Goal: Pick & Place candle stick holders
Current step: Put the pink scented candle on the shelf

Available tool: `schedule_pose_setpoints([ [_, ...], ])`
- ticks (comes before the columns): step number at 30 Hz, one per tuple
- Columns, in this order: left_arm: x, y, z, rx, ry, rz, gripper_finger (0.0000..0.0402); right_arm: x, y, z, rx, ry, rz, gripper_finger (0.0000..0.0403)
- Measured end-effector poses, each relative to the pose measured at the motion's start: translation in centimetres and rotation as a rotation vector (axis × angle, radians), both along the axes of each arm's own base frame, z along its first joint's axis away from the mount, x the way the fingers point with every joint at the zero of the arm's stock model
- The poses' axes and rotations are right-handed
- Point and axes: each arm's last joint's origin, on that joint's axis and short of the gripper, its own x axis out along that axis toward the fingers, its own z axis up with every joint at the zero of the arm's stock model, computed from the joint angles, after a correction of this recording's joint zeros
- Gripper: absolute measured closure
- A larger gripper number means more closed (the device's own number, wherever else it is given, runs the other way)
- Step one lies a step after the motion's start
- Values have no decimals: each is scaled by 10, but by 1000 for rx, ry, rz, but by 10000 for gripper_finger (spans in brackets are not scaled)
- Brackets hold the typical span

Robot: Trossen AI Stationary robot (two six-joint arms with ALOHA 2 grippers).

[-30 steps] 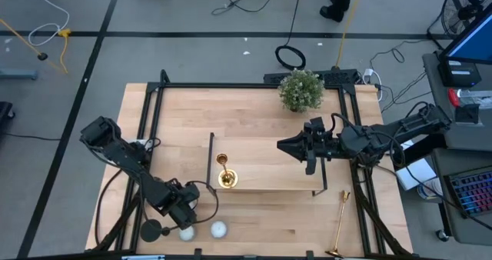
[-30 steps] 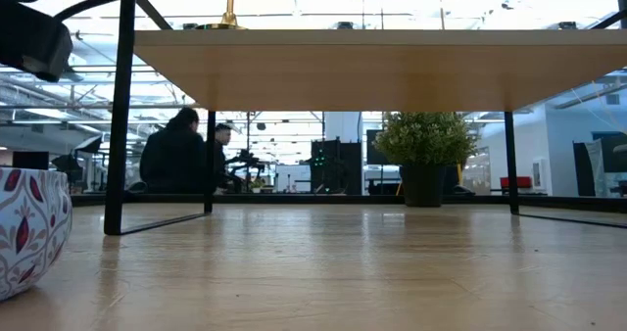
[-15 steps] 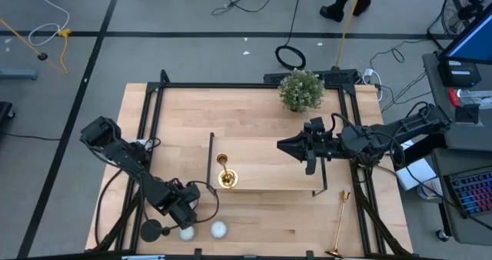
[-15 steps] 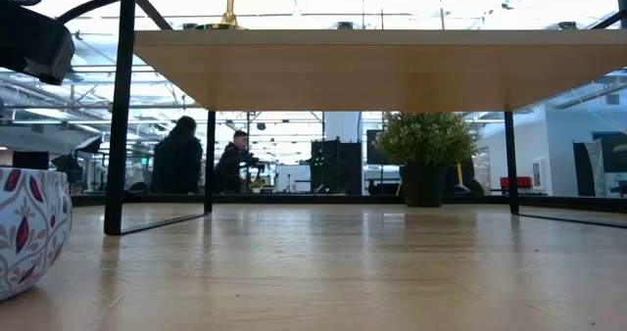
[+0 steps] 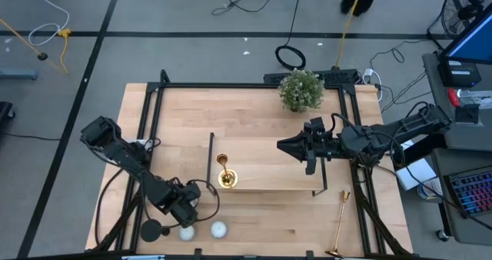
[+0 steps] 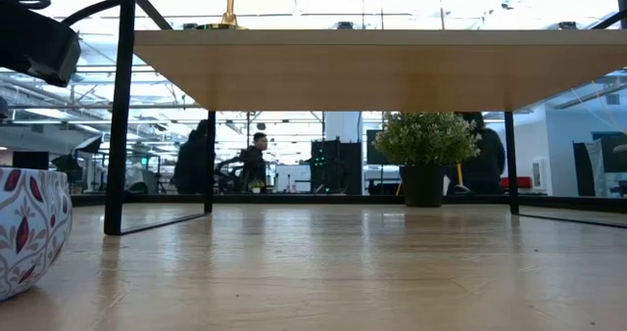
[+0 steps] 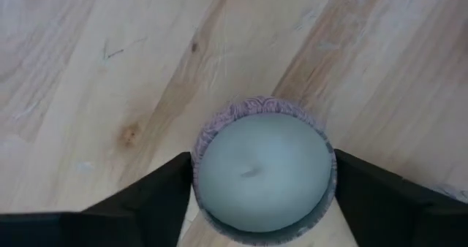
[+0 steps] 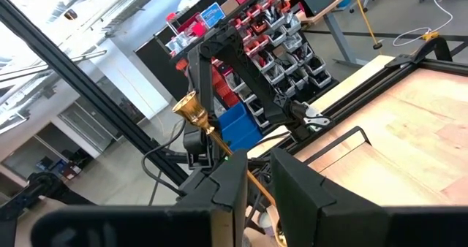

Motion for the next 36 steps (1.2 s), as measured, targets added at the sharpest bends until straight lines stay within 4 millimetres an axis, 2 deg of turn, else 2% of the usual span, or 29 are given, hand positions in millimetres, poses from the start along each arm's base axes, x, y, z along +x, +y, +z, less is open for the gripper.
schedule_pose_setpoints([
  [7, -1, 1, 10, -37, -30, 24, 121, 0, 0, 0, 3, -1, 0, 342],
  [11, -6, 6, 28, -74, -80, 54, 121, 0, 0, 0, 3, -1, 0, 342],
  [15, -17, 17, 55, -101, -164, 126, 121, 0, 0, 1, 5, -5, 0, 342],
  [19, -33, 33, 88, -132, -325, 224, 121, 0, 0, 3, 15, -33, 4, 342],
  [25, -52, 61, 134, -154, -660, 360, 121, 0, 0, 12, 35, -116, 8, 342],
  [36, -74, 91, 201, -152, -1105, 439, 121, -1, 1, 20, -75, -189, 27, 342],
])
